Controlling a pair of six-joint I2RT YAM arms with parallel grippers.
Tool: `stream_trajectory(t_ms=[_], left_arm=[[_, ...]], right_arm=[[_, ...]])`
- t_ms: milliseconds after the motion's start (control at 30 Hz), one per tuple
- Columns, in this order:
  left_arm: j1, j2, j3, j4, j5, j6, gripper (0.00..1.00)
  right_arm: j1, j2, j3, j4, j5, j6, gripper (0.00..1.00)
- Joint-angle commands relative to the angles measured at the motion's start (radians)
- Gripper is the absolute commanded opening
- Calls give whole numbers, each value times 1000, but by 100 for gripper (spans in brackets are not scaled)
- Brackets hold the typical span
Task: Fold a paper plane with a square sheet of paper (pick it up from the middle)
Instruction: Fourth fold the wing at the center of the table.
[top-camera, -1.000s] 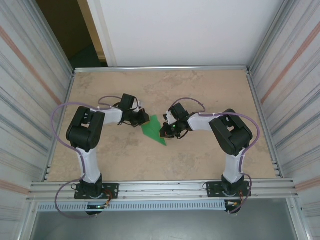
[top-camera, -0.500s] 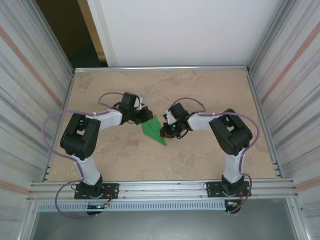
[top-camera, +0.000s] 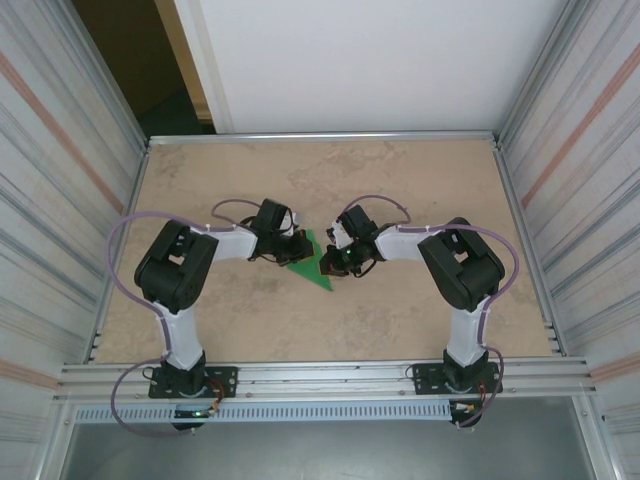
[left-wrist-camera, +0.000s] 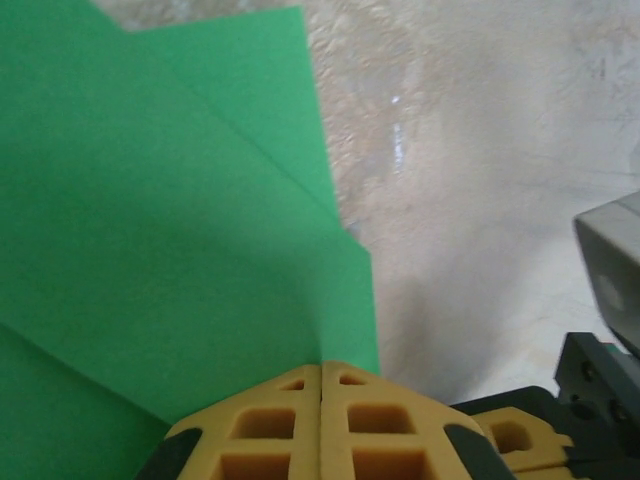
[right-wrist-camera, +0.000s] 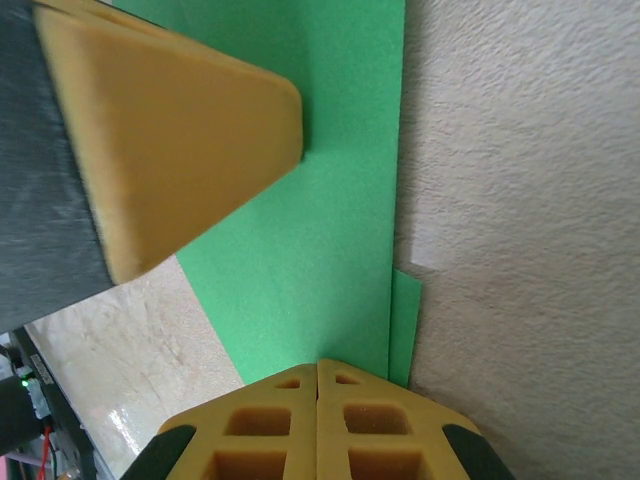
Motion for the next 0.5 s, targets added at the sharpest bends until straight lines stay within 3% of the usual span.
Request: stream_trajectory(t_ms=[0, 467], left_arm=[[12, 25, -27, -33, -39, 9, 4], [14, 36, -42, -43, -62, 11, 3]], right_arm=[[4, -46, -9, -45, 15, -22, 8], [28, 44, 74, -57, 10, -20, 5]])
